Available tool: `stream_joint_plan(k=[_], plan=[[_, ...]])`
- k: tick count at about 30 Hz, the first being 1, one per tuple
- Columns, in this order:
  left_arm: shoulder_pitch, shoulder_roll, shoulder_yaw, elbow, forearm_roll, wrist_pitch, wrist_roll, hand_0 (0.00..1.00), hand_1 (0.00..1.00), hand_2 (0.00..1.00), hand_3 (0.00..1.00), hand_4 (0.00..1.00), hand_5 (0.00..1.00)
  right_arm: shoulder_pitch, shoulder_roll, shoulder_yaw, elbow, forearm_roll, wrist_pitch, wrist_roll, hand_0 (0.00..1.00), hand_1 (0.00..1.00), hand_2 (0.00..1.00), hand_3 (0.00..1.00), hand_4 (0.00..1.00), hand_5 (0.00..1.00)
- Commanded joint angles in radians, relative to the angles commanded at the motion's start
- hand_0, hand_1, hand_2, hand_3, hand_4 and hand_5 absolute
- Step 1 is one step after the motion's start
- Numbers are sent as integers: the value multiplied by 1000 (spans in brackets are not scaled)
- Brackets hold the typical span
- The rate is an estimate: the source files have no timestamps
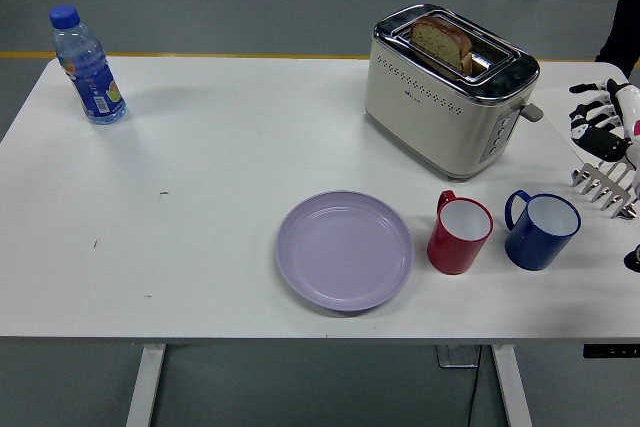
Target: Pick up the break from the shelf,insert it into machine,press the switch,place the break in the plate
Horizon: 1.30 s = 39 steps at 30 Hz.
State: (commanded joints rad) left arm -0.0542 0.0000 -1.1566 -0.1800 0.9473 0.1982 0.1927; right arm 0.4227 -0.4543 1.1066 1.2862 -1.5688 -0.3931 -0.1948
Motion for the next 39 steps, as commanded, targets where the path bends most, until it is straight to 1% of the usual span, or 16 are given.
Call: stream_joint_plan(k=[6,11,20,33,39], plan=[[2,0,-2,0,5,0,3,701,638,735,697,541,928,20,9,-22,-44,-40,19,0,299,306,393,611,356,2],[3,0,-3,0,9,-1,4,700,640,735,696,541,929,35,20,-38,-73,-55,25,3,296,303,389,611,360,2],[2,0,2,0,5,-1,4,701,641,735,695,542,928,73,42,-63,-113,-75,23,0,294,302,388,611,359,2],[-5,0,13,0,-12,0,1,700,639,734,696,543,930,92,65,-78,-176,-83,29,1,294,301,386,611,357,2],[-6,0,15,0,-13,-1,1,701,639,735,695,541,929,101,73,-83,-191,-89,30,3,292,301,387,612,355,2]])
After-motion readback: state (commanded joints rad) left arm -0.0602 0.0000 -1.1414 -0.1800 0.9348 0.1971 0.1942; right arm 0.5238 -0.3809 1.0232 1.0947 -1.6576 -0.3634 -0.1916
